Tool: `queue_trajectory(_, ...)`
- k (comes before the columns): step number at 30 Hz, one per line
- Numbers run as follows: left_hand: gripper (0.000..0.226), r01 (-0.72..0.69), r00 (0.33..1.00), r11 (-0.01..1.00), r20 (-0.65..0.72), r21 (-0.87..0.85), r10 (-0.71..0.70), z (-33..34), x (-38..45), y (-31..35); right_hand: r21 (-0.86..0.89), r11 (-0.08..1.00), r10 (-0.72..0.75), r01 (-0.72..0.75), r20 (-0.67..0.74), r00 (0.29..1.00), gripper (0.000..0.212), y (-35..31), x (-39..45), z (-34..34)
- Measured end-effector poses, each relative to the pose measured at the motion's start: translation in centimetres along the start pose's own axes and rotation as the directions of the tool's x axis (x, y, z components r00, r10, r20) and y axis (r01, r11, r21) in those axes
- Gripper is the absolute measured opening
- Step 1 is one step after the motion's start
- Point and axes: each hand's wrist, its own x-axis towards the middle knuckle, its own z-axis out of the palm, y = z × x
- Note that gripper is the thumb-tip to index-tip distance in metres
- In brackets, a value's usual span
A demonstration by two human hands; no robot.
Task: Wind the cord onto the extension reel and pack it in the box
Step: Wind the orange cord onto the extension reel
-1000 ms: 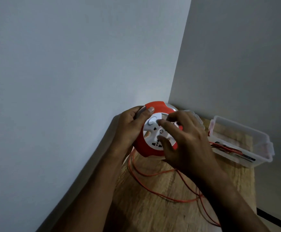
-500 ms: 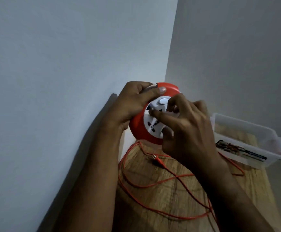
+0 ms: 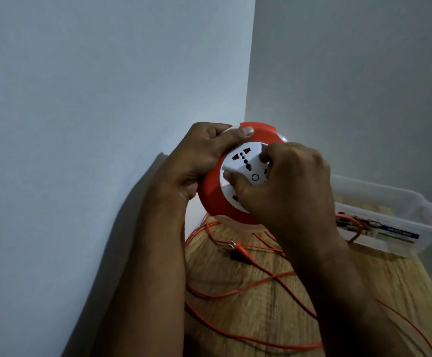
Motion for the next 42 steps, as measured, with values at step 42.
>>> queue_trajectory(42, 0.035, -0.167, 0.984, 0.979, -0.036, 0.114, 0.172, -1.7, -2.8, 0.7, -0.31, 0.794, -0.402, 0.524, 0.378, 0.834, 0.069, -1.3, -2.3, -3.8)
